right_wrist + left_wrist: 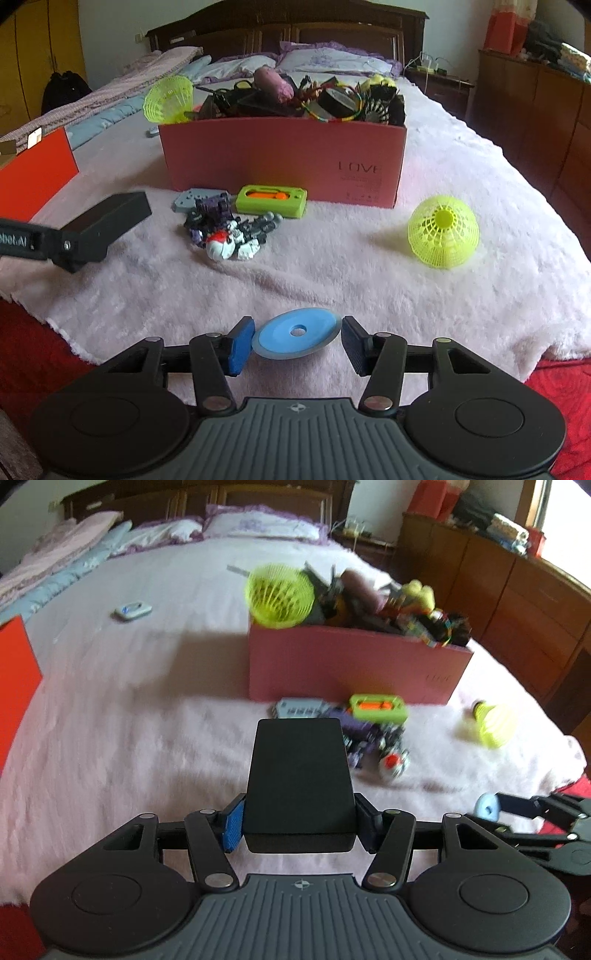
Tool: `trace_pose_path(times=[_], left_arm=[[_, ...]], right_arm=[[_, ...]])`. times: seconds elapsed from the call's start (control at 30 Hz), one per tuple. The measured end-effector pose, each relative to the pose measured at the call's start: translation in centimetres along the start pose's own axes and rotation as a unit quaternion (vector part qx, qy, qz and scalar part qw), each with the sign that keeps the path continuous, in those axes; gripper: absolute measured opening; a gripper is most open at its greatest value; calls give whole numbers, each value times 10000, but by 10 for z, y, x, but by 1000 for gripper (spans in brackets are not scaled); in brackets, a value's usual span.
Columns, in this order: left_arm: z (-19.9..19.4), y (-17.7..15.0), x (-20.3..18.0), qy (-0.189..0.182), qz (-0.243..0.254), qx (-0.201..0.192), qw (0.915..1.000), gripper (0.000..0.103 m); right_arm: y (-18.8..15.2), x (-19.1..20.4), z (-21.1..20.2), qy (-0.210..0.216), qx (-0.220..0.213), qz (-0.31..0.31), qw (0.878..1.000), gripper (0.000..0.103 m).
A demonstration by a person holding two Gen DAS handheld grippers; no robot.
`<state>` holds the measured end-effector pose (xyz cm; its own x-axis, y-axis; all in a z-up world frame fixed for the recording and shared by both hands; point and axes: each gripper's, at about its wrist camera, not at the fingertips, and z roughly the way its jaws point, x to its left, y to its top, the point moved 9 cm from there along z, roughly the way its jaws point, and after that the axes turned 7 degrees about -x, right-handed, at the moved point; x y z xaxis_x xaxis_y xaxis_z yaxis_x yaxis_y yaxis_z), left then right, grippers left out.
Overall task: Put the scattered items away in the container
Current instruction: 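Lift the black case with the left tool while the right tool grasps the blue disc, then carry the black case and blue disc over the pink box and release both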
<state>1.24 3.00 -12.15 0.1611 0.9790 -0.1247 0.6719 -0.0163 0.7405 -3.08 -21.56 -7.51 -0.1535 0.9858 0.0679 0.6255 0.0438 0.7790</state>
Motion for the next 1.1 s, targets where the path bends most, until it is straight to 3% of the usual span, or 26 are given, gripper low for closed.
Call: trace_pose_path(times=[0.2, 0.53, 0.87, 1.1], left_arm=[[-6, 31, -12, -59, 45, -284, 9996, 58], [-3, 85, -39, -331, 304, -642, 9969, 58], [55, 169, -22, -104, 412, -879, 9952, 58], [101, 198, -9, 211, 441, -786, 9957, 58]], right_arm=[[24, 1, -2, 112, -183, -19, 9998, 54], [103, -1, 7, 355, -774, -13, 9964, 54], [188, -7, 50, 411, -1141, -191, 9924, 54], [234, -9, 95, 334, -1140, -360, 9923, 54]])
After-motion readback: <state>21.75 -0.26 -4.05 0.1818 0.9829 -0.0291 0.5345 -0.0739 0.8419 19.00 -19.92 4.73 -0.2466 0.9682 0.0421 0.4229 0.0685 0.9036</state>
